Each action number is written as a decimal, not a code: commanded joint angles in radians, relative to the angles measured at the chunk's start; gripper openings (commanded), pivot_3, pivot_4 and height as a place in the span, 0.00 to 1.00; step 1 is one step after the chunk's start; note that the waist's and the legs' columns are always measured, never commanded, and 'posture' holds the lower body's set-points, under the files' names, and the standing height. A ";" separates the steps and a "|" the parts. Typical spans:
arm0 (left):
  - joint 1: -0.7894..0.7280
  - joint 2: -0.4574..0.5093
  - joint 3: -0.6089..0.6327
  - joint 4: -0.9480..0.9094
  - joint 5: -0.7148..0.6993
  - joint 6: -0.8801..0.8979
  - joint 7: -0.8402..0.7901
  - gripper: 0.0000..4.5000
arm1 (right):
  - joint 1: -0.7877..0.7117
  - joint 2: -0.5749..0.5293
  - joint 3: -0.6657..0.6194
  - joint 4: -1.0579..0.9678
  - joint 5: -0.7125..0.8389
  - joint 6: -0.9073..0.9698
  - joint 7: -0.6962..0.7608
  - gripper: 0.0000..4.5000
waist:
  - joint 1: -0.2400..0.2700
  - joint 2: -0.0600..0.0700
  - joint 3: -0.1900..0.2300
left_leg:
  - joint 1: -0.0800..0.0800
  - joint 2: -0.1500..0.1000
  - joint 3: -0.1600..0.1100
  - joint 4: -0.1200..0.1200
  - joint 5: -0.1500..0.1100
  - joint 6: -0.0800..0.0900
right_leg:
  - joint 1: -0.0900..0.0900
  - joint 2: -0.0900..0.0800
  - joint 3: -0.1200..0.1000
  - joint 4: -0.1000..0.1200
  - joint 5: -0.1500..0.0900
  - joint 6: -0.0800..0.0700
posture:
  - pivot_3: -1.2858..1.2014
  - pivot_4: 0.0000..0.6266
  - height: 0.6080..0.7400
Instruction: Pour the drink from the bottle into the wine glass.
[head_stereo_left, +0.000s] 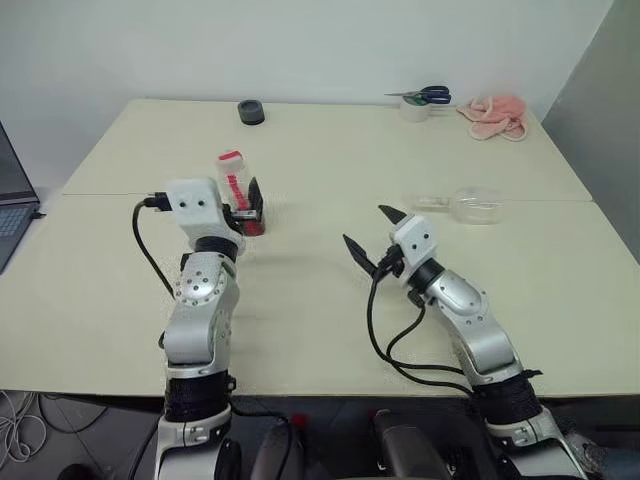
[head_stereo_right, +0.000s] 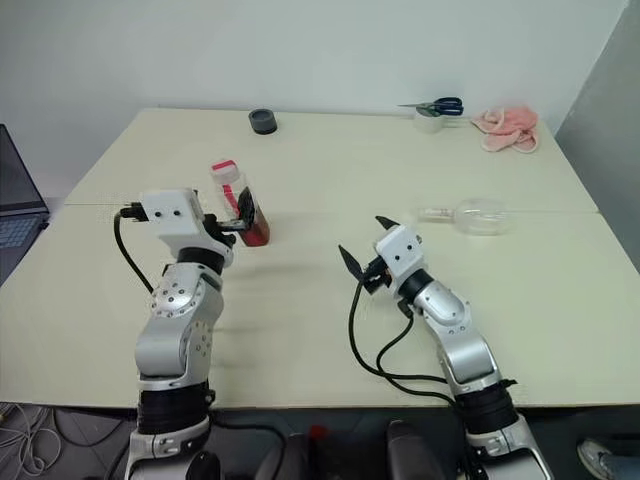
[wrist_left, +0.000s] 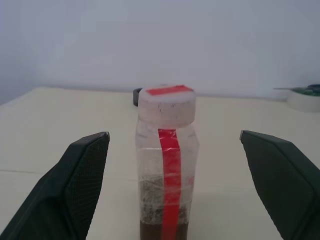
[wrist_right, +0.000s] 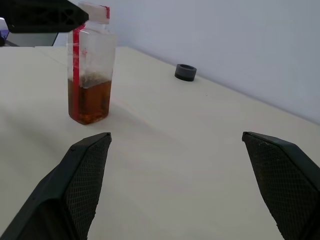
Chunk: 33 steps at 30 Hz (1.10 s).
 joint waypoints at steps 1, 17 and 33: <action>-0.036 0.016 0.005 0.022 0.020 0.001 0.006 1.00 | -0.049 0.010 -0.001 -0.019 0.032 -0.004 0.041 1.00 | 0.000 0.000 0.000 | 0.000 0.000 0.000 0.000 0.000 0.000 | 0.000 0.000 0.000 0.000 0.000 0.000 | 0.52 0.24 1.00; -0.150 0.003 -0.022 0.224 0.036 -0.073 -0.009 1.00 | -0.068 0.023 0.005 -0.017 0.033 0.019 0.070 1.00 | 0.006 0.000 0.000 | -0.001 0.000 -0.002 0.001 0.000 0.000 | 0.000 0.000 -0.002 0.001 0.000 0.000 | 0.52 0.24 1.00; -0.292 0.011 -0.020 0.435 0.086 -0.181 0.041 1.00 | -0.051 0.018 0.013 -0.034 0.024 0.029 0.073 1.00 | 0.006 0.000 0.000 | -0.001 -0.001 -0.002 0.000 0.000 0.000 | 0.000 -0.001 -0.002 0.001 0.000 0.000 | 0.52 0.24 1.00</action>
